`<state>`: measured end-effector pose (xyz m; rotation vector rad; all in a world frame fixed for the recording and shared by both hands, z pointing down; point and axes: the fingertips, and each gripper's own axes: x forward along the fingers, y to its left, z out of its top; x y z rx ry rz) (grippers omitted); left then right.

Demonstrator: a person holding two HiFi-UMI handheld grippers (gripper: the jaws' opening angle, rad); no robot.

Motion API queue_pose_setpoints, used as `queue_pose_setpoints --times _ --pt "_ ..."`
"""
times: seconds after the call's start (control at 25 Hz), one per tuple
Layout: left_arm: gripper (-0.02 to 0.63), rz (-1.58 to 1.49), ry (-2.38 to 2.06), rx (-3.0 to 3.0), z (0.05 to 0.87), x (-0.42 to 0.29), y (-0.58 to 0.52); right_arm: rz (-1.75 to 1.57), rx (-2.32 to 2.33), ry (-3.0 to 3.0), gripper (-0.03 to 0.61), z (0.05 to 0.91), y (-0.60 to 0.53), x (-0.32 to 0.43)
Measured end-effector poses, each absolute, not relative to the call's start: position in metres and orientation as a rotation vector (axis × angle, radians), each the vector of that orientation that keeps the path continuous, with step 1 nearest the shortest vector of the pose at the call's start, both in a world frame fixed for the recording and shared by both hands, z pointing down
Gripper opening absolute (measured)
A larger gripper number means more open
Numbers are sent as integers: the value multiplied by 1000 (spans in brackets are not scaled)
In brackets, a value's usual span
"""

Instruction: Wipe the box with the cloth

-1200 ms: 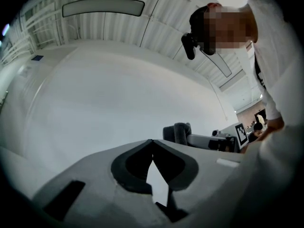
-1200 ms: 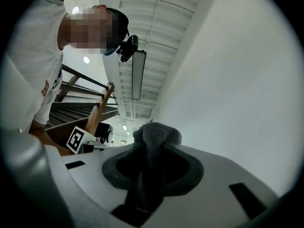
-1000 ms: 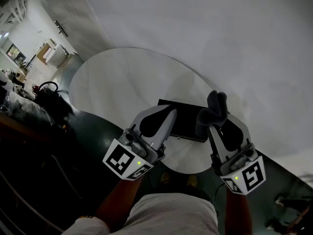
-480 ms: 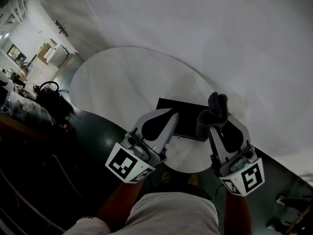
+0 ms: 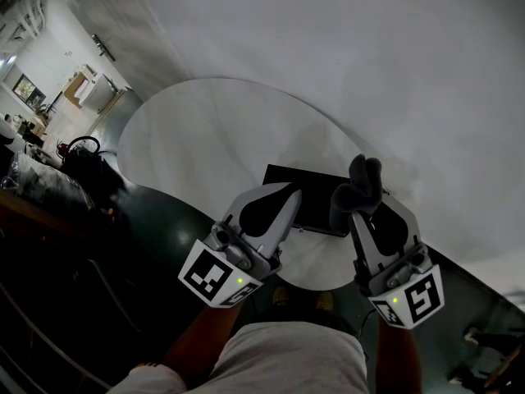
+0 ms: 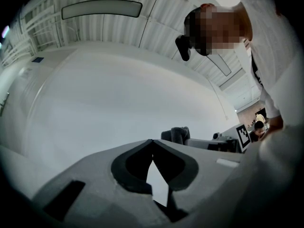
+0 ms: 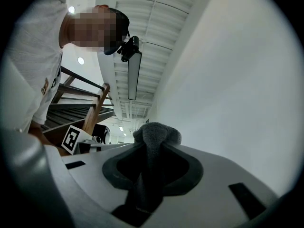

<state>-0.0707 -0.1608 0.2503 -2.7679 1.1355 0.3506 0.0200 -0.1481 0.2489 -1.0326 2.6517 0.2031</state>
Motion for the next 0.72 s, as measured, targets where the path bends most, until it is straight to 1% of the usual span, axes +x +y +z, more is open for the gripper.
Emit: queue_pose_setpoints --times 0.72 --pt "15 344 1131 -2774 253 -68 -161 183 -1023 2651 93 252 -150 19"
